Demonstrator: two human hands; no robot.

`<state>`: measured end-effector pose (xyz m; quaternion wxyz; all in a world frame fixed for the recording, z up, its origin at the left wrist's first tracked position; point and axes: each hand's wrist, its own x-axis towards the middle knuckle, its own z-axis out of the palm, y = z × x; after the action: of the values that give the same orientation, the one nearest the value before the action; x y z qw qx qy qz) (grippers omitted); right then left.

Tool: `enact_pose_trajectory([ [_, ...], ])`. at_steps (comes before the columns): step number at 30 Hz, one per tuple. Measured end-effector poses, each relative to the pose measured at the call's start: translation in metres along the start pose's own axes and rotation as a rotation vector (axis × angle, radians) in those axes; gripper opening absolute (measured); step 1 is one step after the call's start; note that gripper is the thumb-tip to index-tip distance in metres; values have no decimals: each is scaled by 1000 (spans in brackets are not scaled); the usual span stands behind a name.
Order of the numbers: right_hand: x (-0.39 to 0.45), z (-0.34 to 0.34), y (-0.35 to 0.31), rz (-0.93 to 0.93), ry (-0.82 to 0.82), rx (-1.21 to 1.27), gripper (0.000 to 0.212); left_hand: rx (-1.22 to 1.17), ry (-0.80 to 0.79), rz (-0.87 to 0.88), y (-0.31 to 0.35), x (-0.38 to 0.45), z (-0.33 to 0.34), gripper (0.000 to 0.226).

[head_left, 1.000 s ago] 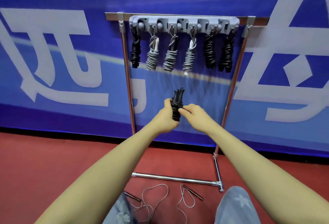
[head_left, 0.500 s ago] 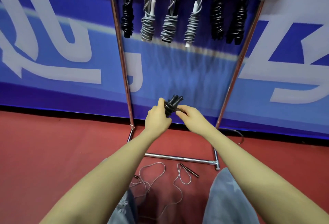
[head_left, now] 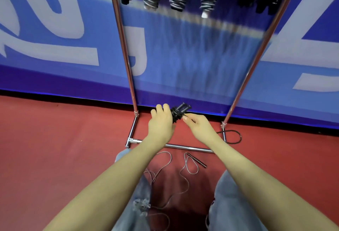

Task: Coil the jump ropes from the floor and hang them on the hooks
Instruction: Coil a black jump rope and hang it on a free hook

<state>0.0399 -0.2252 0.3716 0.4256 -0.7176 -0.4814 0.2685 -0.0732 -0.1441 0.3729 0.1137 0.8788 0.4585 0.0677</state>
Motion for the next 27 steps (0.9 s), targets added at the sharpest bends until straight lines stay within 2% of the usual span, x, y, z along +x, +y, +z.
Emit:
enact_pose_trajectory([
  [3,1,6,5,14,2,-8,35,144,151,28,1,-1,8,52],
  [5,-2,12,7,10,-45,-8,24,104,52,-5,-2,-1,14,50],
  [7,-6,15,10,7,-91,-27,22,4,-59,-38,-11,0,25,51],
  [10,-9,19,20,-10,-197,-91,24,-137,-93,-64,-28,1,46,41],
  [13,-1,28,40,26,-239,-157,22,-398,-141,-116,-41,-6,74,32],
  [18,10,44,82,60,-432,-456,21,-701,-188,-309,-48,-6,101,29],
  [19,9,44,90,86,-454,-493,22,-701,-178,-297,-50,-1,101,30],
  [22,3,44,109,164,-490,-510,24,-627,-223,-121,-53,10,99,24],
  [25,9,46,115,100,-486,-582,26,-709,-270,-13,-50,8,96,24],
  [27,17,43,118,28,-470,-652,21,-683,-276,91,-50,7,95,30],
])
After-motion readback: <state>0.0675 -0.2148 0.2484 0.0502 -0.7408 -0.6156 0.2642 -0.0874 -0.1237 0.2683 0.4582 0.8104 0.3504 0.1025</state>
